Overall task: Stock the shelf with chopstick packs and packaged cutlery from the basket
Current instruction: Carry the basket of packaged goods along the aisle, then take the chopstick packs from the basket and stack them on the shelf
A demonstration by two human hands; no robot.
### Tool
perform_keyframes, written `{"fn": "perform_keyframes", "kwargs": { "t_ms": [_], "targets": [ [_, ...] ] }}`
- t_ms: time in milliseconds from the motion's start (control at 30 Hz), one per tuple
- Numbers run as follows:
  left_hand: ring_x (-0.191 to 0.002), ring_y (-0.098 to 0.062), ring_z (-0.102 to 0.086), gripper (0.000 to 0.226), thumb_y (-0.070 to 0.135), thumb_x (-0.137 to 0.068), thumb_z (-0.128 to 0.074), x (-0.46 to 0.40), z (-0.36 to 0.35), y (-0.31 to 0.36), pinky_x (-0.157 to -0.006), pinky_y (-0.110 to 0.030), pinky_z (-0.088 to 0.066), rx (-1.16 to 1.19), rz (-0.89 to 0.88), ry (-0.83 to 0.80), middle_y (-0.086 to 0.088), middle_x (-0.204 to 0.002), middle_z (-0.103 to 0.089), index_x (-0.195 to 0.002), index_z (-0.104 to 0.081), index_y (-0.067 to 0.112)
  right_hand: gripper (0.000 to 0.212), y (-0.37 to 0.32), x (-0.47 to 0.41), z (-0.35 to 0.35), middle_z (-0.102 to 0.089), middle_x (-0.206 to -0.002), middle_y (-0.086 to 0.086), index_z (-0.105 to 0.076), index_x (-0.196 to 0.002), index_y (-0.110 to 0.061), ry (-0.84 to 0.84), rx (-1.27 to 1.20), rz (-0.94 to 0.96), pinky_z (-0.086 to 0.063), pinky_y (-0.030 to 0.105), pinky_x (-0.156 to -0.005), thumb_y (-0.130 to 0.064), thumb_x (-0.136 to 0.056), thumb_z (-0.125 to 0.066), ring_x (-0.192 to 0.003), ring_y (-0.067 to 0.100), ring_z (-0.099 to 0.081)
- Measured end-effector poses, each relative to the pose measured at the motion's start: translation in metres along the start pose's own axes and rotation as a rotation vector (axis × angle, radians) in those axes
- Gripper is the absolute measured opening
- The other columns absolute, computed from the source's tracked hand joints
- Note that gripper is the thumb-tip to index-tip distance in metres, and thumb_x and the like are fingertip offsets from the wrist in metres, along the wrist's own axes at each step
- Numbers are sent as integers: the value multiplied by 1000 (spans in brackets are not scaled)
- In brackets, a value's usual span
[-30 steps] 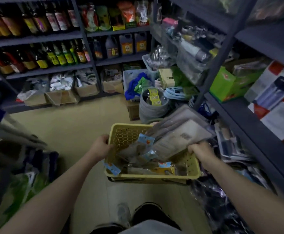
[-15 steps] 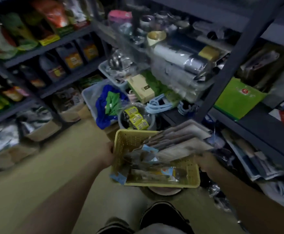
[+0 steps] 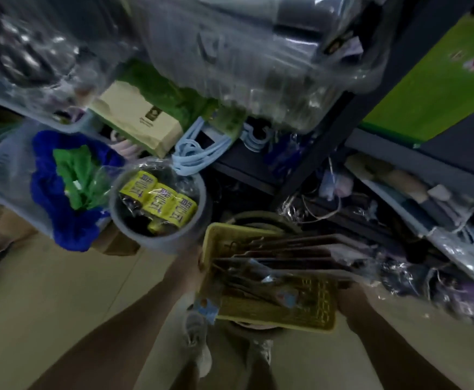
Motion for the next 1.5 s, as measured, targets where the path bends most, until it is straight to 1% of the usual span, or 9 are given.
{"fn": "perform_keyframes", "kwargs": {
  "t_ms": [200, 333, 400, 567, 733, 933, 1200, 1367, 1500],
  "targets": [
    [-67, -15, -54, 20, 12, -92, -45, -12, 0, 3, -54, -26, -33, -6, -61, 18, 2, -70, -49, -74, -44, 21, 17, 43, -3, -9, -55, -82, 15, -51, -81, -8, -42, -285, -223, -44, 31, -64, 0, -92, -41, -70, 24, -53],
    [-96, -31, -58, 16, 14, -91, -47, -12, -10, 30, -75, -35, -45, -200, -133, 2, -15, -100, -59, -106, -47, 10, 22, 48, -2, -19, -70, -74, 10, -64, -75, -11, -180, -568, -229, -55, 35, -69, -15, -60, -78, -68, 23, -68],
    [-92, -35, -60, 33, 14, -90, -47, -12, -21, 51, -74, -39, -48, -260, -151, 40, -19, -101, -62, -121, -41, 7, 11, 45, -10, -22, -70, -65, 5, -60, -75, -13, -148, -490, -178, -53, 32, -67, -9, -73, -70, -57, 13, -67],
    [-87, -36, -62, 34, 11, -88, -48, -11, -21, 62, -69, -38, -47, -294, -152, 168, -19, -95, -64, -121, -42, 6, 40, 44, -18, -7, -53, -116, 25, -56, -109, 0, 366, 137, -53, -43, 43, -91, -16, -76, -72, -105, 38, -53],
    [-85, -38, -62, 34, 18, -90, -51, 0, -25, 51, -64, -37, -44, -259, -146, 250, -18, -94, -62, -121, -44, 6, 69, 50, -5, 13, -44, -128, 26, -38, -125, 2, 587, -16, 74, -37, 42, -97, -11, -70, -78, -119, 39, -43],
    [-107, -42, -53, 56, 14, -78, -68, 29, -36, 88, -84, -46, -49, -500, -356, 375, -23, -120, -53, -128, -46, 3, 28, 24, -5, 17, -62, -97, 14, -53, -97, -7, 288, 580, 542, -47, 37, -68, -16, -77, -70, -86, 36, -60],
    [-130, -20, -43, 66, 37, -82, -62, 38, -107, 142, -104, -38, -40, -406, -596, -55, -1, -143, -44, -140, -34, 23, 26, -39, 79, -10, -68, -78, 4, -55, -87, -18, 224, 740, 1028, -43, 20, -40, -39, -76, -46, -59, 21, -66],
    [-119, -23, -53, 48, 28, -87, -60, 29, -105, 158, -91, -33, -45, -416, -623, 12, -4, -131, -57, -132, -48, 20, 43, -30, 62, 4, -60, -105, -7, -57, -110, -18, -229, 317, 841, -44, 10, -74, -45, -78, -60, -94, 3, -58],
    [-125, -22, -47, 49, 25, -88, -59, 23, -90, 154, -99, -33, -41, -383, -600, 40, -4, -135, -53, -134, -45, 20, 36, -13, 15, 51, -46, -130, -16, -43, -128, -32, -157, -217, 508, -38, 7, -88, -30, -93, -50, -115, -11, -45]
  ]
}}
Point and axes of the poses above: each hand's wrist, its own x-axis away from the middle knuckle, its own z-axis out of the back of the hand, y = z × x, the point moved 7 cm from there along -x, towards the middle knuckle
